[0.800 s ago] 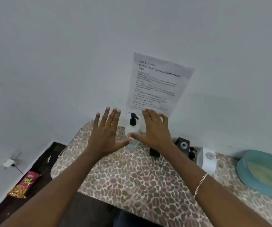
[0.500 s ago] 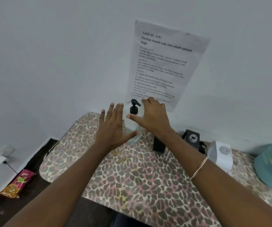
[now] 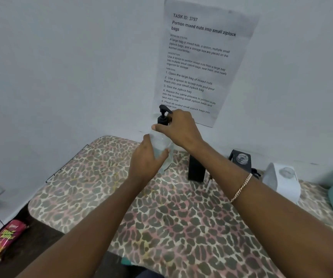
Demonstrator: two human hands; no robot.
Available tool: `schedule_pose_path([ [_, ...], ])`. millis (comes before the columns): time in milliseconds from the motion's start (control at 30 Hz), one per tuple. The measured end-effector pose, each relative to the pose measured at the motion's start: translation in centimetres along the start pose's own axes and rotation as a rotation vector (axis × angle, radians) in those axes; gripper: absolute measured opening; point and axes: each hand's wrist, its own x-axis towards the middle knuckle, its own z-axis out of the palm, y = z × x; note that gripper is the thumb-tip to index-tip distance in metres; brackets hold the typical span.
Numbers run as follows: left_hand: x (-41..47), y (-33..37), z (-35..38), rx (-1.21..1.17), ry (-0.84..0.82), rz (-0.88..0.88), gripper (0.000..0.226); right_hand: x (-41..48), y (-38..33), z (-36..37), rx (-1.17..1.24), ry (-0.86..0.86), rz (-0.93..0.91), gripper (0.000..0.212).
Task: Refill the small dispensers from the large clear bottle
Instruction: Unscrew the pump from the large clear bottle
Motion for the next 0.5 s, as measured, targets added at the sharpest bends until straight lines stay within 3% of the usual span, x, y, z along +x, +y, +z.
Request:
schedule_pose_path([
  [133, -1.4, 0.6, -0.6, -0.01, 0.04, 0.042, 0.052, -2.0, -0.3, -0.8, 0.046, 0.044, -0.015, 0.025],
  [233, -3.3, 1.2, -1.5, -0.029, 0.076, 0.072, 0.05, -4.0, -1.1, -1.6, 0.033, 0.071, -0.028, 0.039],
  [500, -9.7, 3.9, -3.8, -0.16, 0.054, 0.181, 0.057, -11.5, -3.0, -4.9, -0.001, 0.145, -0.035, 0.046],
])
